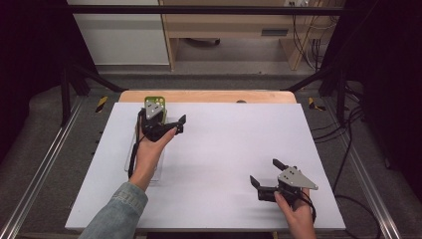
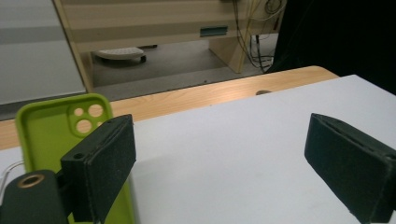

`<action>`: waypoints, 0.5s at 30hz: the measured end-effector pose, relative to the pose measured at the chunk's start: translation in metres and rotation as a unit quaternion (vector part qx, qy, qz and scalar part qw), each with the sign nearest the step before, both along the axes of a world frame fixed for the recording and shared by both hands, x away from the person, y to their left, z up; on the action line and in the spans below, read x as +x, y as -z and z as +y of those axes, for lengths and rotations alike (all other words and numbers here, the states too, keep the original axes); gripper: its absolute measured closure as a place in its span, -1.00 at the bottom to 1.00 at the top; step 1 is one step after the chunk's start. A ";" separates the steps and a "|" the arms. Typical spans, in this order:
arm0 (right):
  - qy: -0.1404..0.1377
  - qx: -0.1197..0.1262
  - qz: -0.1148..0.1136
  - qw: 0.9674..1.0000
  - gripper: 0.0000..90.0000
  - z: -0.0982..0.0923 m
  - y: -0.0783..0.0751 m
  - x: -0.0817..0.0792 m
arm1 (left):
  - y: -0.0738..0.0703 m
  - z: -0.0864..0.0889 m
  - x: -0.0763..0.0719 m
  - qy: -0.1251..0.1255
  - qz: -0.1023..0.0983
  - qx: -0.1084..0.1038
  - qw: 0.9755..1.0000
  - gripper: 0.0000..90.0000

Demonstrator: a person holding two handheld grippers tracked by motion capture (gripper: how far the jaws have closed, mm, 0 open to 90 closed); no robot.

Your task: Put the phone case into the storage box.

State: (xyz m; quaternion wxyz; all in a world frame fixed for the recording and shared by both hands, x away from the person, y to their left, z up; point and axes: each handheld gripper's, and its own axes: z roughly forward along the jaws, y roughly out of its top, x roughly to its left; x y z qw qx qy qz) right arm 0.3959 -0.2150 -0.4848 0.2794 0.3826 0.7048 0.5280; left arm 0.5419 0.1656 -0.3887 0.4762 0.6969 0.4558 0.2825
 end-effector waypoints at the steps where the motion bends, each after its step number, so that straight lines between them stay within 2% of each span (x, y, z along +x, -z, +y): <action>1: -0.001 0.000 0.001 1.000 -0.93 0.000 0.000 0.000 | -0.001 -0.001 -0.001 0.003 -0.001 -0.002 1.000 -0.82; 9: -0.007 -0.002 0.016 1.000 -0.93 0.001 -0.002 0.000 | -0.004 -0.007 -0.013 0.015 -0.012 -0.013 1.000 -0.83; 12: 0.010 -0.015 0.018 1.000 -0.93 0.000 -0.005 -0.001 | -0.001 -0.007 -0.019 0.019 -0.010 -0.011 1.000 -0.83; 15: 0.017 -0.017 0.028 0.999 -0.93 -0.002 -0.009 -0.001 | 0.000 -0.007 -0.024 0.022 -0.013 -0.012 1.000 -0.83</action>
